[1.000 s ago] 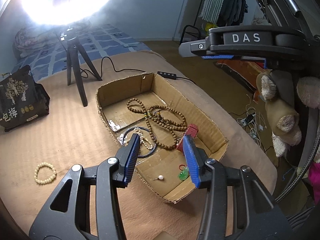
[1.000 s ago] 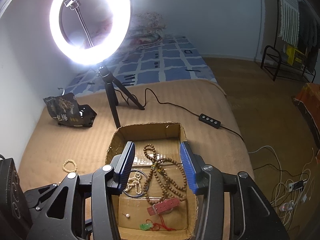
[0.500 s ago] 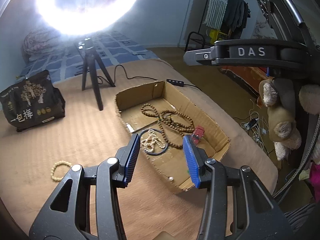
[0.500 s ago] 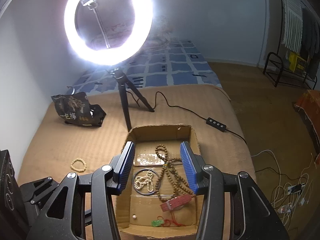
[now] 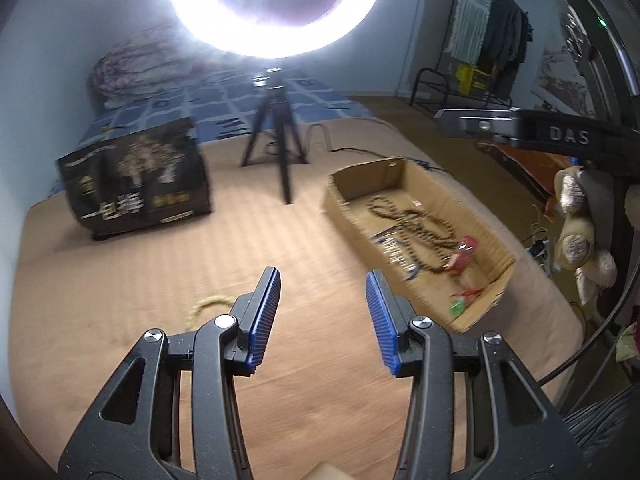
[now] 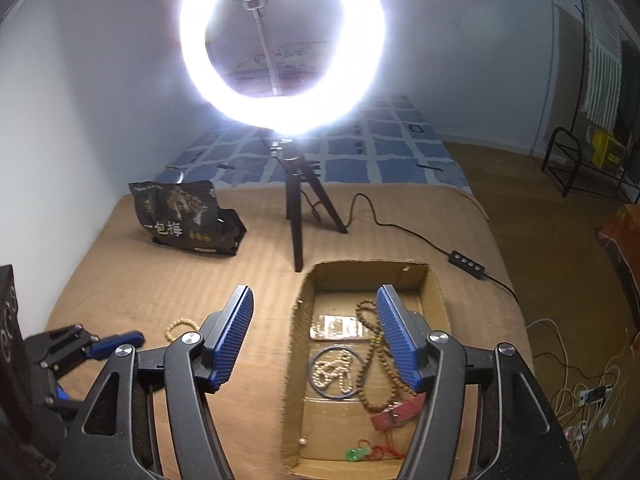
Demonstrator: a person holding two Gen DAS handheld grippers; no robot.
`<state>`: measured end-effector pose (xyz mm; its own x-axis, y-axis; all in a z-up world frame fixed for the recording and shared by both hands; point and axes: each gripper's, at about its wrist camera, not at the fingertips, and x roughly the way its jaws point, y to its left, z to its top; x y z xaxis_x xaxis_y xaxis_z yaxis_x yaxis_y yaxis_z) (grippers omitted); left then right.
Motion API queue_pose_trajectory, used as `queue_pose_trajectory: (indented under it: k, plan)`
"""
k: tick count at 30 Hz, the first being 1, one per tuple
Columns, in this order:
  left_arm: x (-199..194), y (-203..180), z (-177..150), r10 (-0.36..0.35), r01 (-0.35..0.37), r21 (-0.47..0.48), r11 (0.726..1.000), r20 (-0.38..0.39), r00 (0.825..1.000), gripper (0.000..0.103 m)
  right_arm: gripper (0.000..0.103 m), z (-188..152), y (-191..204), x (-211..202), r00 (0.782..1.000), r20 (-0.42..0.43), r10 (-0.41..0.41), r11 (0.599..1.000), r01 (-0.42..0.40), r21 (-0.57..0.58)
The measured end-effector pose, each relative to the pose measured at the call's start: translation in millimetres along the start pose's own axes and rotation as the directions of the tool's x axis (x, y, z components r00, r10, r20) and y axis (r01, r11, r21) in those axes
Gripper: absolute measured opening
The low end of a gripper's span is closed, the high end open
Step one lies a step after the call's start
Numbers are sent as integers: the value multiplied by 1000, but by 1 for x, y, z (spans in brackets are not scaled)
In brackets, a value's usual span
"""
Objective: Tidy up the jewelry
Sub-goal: 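Move both open tools back toward the second pearl earring and green bracelet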
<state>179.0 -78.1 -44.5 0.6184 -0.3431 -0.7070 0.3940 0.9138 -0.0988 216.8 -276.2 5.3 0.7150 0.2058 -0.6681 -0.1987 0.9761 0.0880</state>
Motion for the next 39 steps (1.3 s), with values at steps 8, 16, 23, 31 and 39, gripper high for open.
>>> queue_pose_trajectory:
  k: [8,16,23,31,39]
  plan:
    - [-20,56,-23,81,-81,-21,996,-24,996,45,65,-4,25,16,999,-12,40,999,-40,13]
    - [-20,95,-55,111,-118,-70,990,-98,989,45,65,-15,62,39,993,-70,100,995,-101,-16]
    - [-6,104,-78,76,-84,-54,995,-144,987,45,65,-27,94,72,980,-147,135,989,-141,-35]
    - [19,105,-89,7,-15,-48,999,-164,986,45,64,-42,115,124,957,-249,149,987,-157,-14]
    - [49,107,-93,-36,25,-58,998,-196,980,33,39,-58,129,167,925,-339,174,982,-189,-12]
